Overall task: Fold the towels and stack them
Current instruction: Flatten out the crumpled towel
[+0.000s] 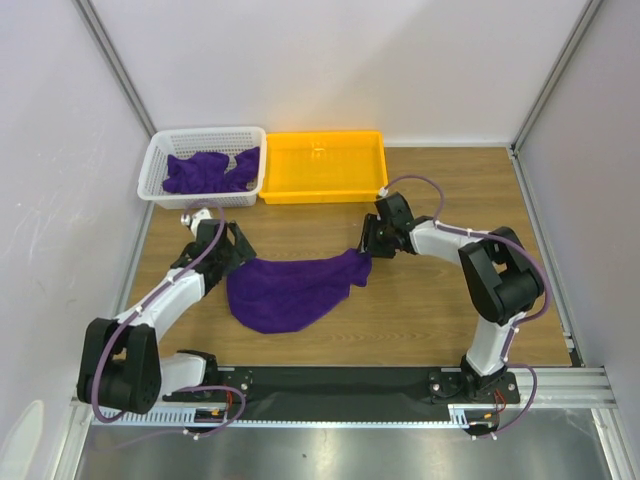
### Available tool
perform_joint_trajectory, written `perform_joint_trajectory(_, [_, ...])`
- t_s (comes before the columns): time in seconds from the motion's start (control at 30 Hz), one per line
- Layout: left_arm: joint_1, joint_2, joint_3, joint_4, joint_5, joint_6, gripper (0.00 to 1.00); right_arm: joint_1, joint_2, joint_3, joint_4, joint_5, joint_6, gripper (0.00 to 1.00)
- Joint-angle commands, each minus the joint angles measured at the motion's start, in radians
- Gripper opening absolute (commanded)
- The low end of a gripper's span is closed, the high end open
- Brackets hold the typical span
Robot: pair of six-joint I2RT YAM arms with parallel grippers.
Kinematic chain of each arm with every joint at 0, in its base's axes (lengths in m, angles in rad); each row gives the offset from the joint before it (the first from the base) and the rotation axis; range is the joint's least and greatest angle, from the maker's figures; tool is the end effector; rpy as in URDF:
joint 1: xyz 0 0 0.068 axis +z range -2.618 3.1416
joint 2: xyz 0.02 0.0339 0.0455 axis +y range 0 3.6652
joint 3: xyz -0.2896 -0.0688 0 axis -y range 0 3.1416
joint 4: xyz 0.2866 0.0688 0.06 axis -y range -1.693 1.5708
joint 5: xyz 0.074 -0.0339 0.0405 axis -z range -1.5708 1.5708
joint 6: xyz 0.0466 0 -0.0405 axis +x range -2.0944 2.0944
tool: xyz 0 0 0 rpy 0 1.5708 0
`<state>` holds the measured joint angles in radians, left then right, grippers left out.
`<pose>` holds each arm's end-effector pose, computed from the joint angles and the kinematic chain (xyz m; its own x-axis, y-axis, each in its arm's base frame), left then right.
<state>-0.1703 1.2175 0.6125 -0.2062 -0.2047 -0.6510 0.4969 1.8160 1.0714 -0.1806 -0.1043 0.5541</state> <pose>0.2697 -0.0368 0.1848 -0.5854 -0.5014 -0.6371 -0.4108 0.8609 -0.3000 0.3617 0.2017 0.1482 -0.8755 0.1205 -0.4679 -0.0805 0.9184 0.3873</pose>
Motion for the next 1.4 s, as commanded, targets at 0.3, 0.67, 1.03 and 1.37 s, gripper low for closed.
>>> perform_joint_trajectory(0.3, [0.020, 0.025, 0.023, 0.056, 0.014, 0.022, 0.92, 0.009, -0.058, 0.024, 0.032, 0.066, -0.008, 0.00])
perform_joint_trajectory(0.67, [0.028, 0.063, 0.007, 0.111, 0.036, -0.045, 0.84, 0.011, -0.242, 0.009, -0.005, 0.103, -0.095, 0.00])
perform_joint_trajectory(1.03, [0.028, 0.152, -0.028, 0.240, 0.102, -0.053, 0.58, 0.008, -0.279, -0.002, -0.040, 0.130, -0.111, 0.00])
perform_joint_trajectory(1.37, [0.026, -0.004, 0.026, 0.147, 0.085, 0.013, 0.00, -0.012, -0.291, 0.059, -0.098, 0.123, -0.131, 0.00])
